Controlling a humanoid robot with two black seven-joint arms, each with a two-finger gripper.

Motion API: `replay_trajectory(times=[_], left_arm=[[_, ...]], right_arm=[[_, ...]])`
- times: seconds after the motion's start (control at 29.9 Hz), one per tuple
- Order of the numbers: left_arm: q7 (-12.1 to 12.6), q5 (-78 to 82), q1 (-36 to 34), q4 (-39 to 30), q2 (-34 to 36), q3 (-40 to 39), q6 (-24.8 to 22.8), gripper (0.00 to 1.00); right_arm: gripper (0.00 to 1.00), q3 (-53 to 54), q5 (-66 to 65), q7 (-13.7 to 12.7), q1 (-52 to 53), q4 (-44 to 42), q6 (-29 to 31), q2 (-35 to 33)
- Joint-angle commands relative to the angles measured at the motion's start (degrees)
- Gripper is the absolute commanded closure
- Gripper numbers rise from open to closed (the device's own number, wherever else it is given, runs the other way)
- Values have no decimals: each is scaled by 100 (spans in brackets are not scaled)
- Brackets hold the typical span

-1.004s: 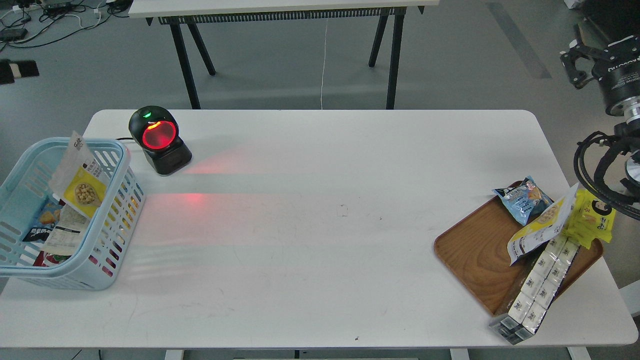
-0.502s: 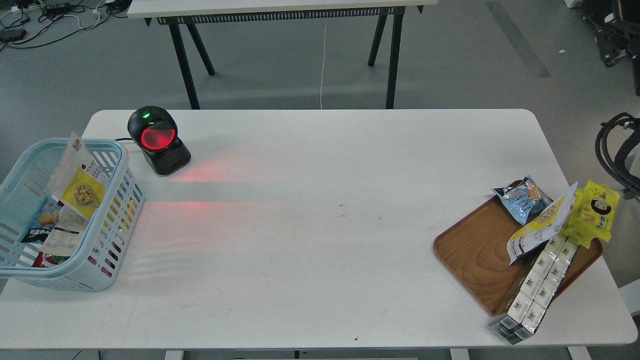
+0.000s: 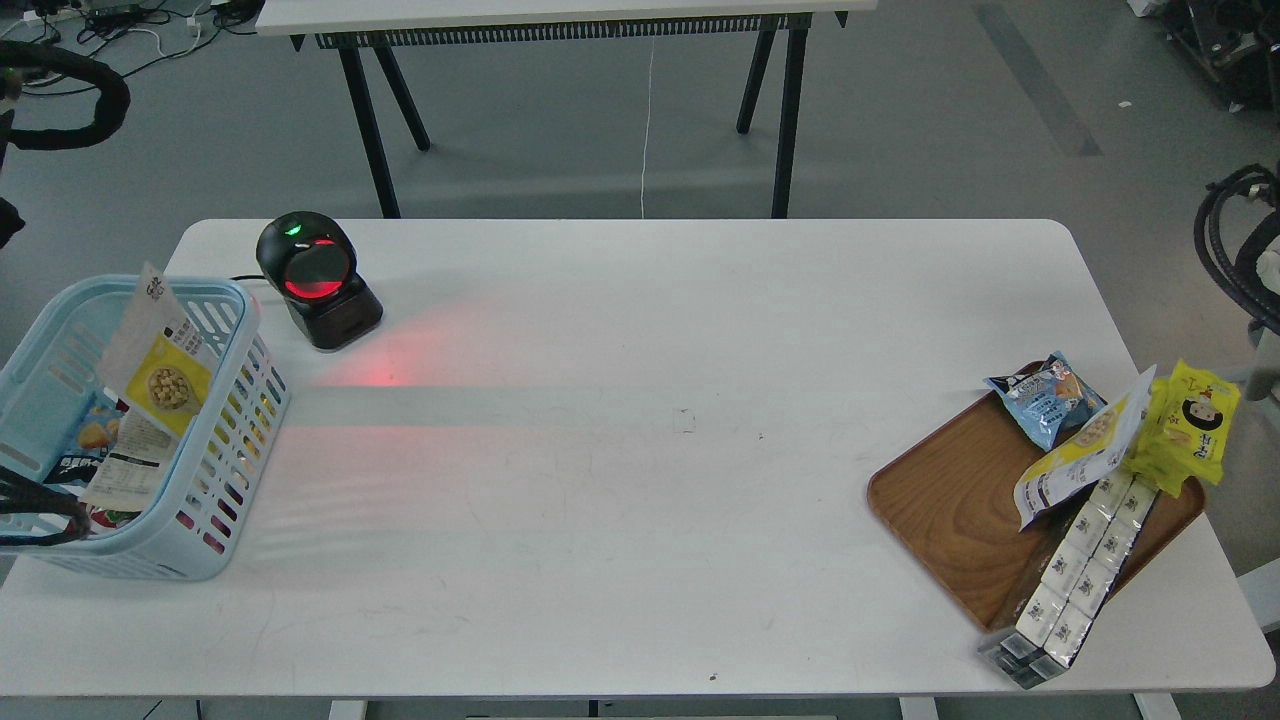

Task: Scan snack and place in basket

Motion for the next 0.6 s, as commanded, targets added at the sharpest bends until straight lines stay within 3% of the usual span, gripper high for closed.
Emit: replay_trajectory(times=[0.0, 0.27, 0.57], left_arm=[[277, -784, 120, 260, -141, -21, -3, 1], [322, -1760, 753, 277, -518, -29, -3, 1], [313, -1998, 1263, 295, -668, -29, -3, 1]], right_arm=[[1, 7, 7, -17, -97, -50, 3, 108], [1, 24, 69, -26, -150, -621, 3, 626], [1, 7, 87, -26, -299, -630, 3, 811]])
